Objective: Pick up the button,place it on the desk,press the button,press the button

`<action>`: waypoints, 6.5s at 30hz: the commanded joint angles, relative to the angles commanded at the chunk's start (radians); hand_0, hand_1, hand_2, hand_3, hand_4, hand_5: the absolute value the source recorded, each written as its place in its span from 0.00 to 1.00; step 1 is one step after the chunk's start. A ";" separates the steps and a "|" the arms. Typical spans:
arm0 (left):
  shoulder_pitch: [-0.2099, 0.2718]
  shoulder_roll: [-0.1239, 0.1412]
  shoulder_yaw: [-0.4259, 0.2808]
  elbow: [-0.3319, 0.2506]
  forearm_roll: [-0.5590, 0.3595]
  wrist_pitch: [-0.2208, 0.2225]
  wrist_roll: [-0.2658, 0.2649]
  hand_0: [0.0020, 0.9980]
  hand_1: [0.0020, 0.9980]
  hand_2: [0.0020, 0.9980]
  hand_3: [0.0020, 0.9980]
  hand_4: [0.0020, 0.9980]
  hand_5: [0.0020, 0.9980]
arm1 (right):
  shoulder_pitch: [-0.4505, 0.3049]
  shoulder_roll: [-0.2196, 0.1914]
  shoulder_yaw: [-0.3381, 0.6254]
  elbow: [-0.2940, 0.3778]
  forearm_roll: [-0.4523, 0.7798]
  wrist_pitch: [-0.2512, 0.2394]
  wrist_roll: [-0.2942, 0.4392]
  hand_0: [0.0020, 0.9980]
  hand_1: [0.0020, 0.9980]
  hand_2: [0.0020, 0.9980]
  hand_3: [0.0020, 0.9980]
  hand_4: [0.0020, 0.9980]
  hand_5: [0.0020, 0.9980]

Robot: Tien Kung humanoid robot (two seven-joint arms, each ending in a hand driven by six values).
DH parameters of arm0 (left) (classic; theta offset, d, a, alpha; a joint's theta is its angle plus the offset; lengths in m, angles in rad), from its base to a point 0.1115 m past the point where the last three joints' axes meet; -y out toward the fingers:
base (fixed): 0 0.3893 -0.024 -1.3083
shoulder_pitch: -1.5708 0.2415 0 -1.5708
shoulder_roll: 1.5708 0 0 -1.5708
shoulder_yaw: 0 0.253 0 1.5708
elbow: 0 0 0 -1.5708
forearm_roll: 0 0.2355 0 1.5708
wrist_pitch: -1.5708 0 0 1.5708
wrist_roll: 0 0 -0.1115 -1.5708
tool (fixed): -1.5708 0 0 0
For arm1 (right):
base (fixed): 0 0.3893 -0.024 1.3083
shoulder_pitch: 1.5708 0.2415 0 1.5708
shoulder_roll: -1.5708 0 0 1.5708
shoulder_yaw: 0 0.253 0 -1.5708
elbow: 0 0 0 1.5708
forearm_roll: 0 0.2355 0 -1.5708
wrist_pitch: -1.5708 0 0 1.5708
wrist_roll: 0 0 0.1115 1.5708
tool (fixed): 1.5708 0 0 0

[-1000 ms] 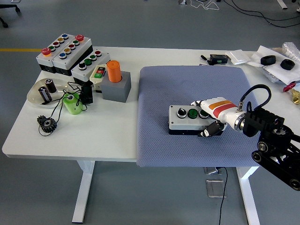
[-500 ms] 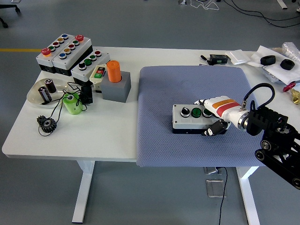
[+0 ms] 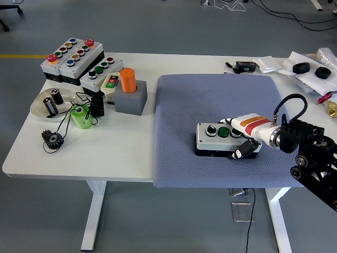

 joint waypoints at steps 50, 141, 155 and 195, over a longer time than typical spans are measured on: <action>0.006 -0.003 -0.041 0.000 0.048 0.001 0.009 0.65 0.70 0.70 0.51 0.32 1.00 | -0.212 -0.249 0.192 0.336 0.229 -0.097 -0.067 0.11 0.00 0.05 0.66 0.62 0.52; -0.004 -0.001 -0.034 0.000 0.029 0.002 0.004 0.65 0.70 0.70 0.50 0.32 1.00 | -0.231 -0.161 0.262 0.302 0.917 -0.353 0.152 0.84 0.76 0.86 0.87 0.60 0.51; -0.003 -0.002 -0.034 0.000 0.030 0.000 0.005 0.65 0.70 0.70 0.50 0.32 1.00 | -0.256 -0.167 0.302 0.292 1.496 -0.390 0.215 0.86 0.78 0.85 0.85 0.60 0.53; 0.003 -0.002 -0.010 0.000 0.004 -0.001 0.000 0.65 0.70 0.70 0.50 0.31 1.00 | -0.262 -0.162 0.289 0.277 1.974 -0.414 0.246 0.86 0.76 0.81 0.81 0.57 0.54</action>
